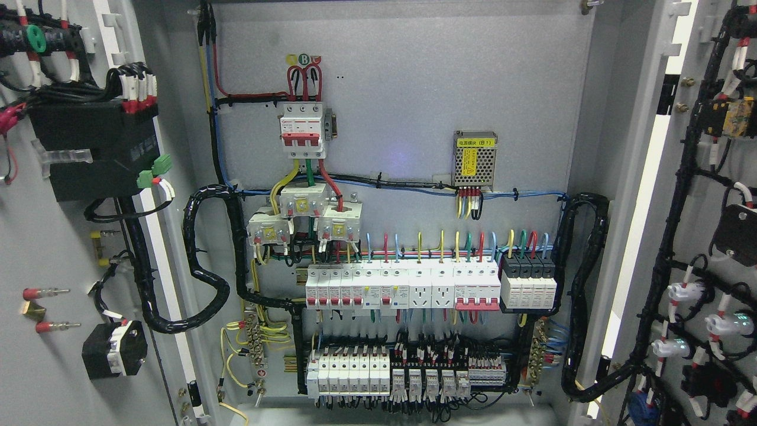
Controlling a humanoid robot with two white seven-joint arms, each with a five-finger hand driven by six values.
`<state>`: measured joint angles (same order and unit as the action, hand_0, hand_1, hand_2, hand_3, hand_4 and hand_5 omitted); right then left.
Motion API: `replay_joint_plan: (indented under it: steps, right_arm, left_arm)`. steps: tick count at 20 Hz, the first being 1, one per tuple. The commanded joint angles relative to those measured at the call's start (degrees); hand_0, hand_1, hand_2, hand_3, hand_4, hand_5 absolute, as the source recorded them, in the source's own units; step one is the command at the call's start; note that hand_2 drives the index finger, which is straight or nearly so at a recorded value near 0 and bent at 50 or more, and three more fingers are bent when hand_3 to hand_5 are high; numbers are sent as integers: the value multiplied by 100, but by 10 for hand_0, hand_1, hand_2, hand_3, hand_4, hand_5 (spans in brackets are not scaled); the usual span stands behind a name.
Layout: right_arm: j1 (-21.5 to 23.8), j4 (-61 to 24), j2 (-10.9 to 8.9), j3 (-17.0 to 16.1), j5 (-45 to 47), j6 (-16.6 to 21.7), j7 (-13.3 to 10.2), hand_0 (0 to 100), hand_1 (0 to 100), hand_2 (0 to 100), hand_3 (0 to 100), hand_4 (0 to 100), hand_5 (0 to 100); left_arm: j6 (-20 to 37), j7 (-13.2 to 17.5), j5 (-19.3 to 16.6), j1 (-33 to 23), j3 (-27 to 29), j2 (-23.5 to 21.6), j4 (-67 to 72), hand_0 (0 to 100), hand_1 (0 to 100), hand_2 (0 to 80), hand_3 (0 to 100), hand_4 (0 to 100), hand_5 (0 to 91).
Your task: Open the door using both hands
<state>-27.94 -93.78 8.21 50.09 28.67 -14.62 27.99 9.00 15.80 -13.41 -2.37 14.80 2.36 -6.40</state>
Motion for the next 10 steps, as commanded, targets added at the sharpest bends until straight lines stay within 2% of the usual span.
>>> replay_joint_plan:
  steps: [1, 6, 7, 10]
  right_arm:
    - [-9, 0, 40, 71, -28, 3, 22, 107, 0, 0, 0, 0, 0]
    - [-9, 0, 40, 63, -28, 3, 22, 107, 0, 0, 0, 0, 0]
    - [-9, 9, 40, 62, -28, 3, 22, 107, 0, 0, 0, 0, 0]
    - [-9, 62, 40, -8, -37, 3, 22, 107, 0, 0, 0, 0, 0]
  left_arm:
    - [58, -7, 23, -201, -214, 72, -764, 0, 0, 0, 0, 31, 0]
    - [58, 72, 128, -658, -459, 133, -1827, 0, 0, 0, 0, 31, 0]
    - [58, 72, 233, -772, -626, 142, -2047, 0, 0, 0, 0, 31, 0]
    - [32, 63, 961, -1019, -1415, 81, -2759, 0, 0, 0, 0, 30, 0]
